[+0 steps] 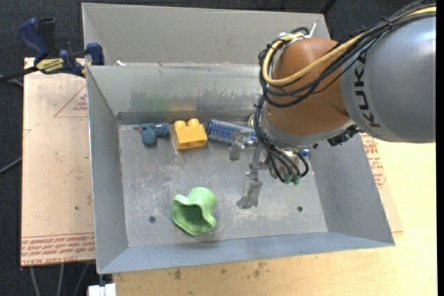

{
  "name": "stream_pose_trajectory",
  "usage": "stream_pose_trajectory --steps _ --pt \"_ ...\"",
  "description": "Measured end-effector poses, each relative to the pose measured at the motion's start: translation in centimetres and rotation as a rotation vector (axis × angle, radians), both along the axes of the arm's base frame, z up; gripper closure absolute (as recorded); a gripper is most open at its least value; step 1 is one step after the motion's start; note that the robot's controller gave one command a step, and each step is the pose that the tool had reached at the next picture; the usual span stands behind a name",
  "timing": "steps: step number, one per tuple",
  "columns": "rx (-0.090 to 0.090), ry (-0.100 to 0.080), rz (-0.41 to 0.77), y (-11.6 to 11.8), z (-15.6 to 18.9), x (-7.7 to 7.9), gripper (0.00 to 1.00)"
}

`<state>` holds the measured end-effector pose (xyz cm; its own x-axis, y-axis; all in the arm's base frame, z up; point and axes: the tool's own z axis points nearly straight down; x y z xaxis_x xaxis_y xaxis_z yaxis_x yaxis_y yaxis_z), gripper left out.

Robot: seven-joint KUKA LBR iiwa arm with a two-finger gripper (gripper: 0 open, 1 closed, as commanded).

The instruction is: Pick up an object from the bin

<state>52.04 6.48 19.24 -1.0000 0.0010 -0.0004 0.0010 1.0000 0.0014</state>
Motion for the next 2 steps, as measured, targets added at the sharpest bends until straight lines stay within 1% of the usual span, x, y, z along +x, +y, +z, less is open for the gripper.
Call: stream_pose_trajectory --steps 1,2 --pt "0.001 0.003 -0.018 4.7 -9.4 4.2 0.0" --pt "0.001 0.002 -0.294 9.6 -9.8 2.7 0.0"
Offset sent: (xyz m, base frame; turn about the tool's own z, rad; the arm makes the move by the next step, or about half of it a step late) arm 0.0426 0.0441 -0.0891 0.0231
